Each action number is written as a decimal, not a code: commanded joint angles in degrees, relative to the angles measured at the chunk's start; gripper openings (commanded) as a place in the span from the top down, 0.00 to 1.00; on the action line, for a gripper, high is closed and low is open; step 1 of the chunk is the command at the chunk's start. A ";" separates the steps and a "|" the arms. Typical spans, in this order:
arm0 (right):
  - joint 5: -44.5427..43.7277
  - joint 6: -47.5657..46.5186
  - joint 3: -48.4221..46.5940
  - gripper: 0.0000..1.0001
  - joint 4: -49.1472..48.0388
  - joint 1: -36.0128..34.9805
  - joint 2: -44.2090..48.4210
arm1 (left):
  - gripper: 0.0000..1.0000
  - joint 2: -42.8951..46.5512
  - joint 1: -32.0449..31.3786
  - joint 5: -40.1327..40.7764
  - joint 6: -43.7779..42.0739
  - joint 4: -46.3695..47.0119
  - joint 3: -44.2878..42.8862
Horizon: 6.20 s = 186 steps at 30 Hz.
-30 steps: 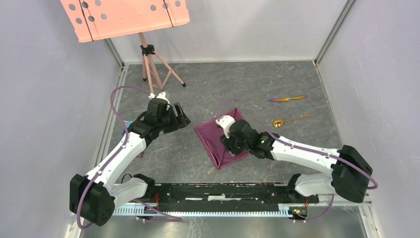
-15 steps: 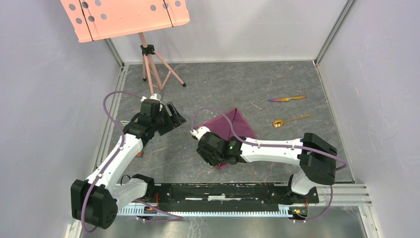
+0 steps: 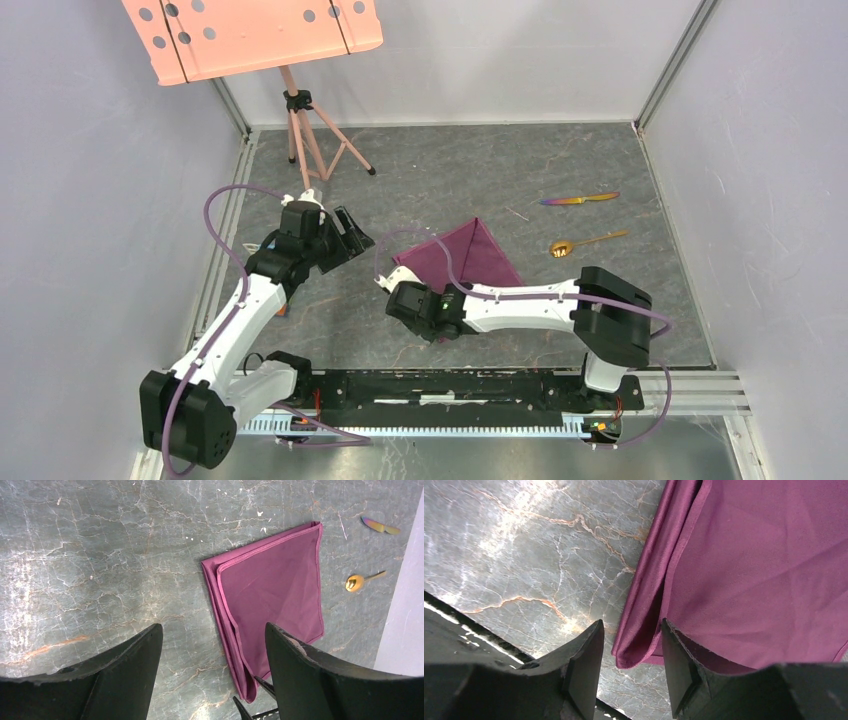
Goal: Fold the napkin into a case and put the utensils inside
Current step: Pick up the upper triangle-folded napkin from the center of the board, then turn over the upper triangle folded napkin at the center of the board, then smooth out the lower triangle-folded napkin at the center of the board.
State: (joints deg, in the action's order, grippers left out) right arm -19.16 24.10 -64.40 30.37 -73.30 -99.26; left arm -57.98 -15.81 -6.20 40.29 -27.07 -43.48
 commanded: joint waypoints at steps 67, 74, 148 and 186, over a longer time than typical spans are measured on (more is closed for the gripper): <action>-10.56 -3.48 25.64 1.00 -29.71 -3.12 16.78 | 0.62 -27.22 -17.41 7.65 43.20 38.78 16.54; -4.42 -8.99 23.89 1.00 -31.00 -3.17 15.84 | 0.90 -19.96 -16.66 10.70 39.05 32.02 15.88; 13.70 0.57 35.10 0.37 -27.95 19.44 25.38 | 0.29 -8.74 -22.24 -3.74 0.72 1.44 -3.09; 17.68 4.13 42.07 1.00 -35.02 19.78 28.97 | 0.27 0.30 -22.24 -2.25 4.08 1.66 2.04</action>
State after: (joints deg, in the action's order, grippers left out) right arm -0.67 31.99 -25.34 -3.07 -56.25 -73.95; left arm -58.70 -38.33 -9.17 42.19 -25.76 -40.86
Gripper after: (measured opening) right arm 0.013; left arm 0.731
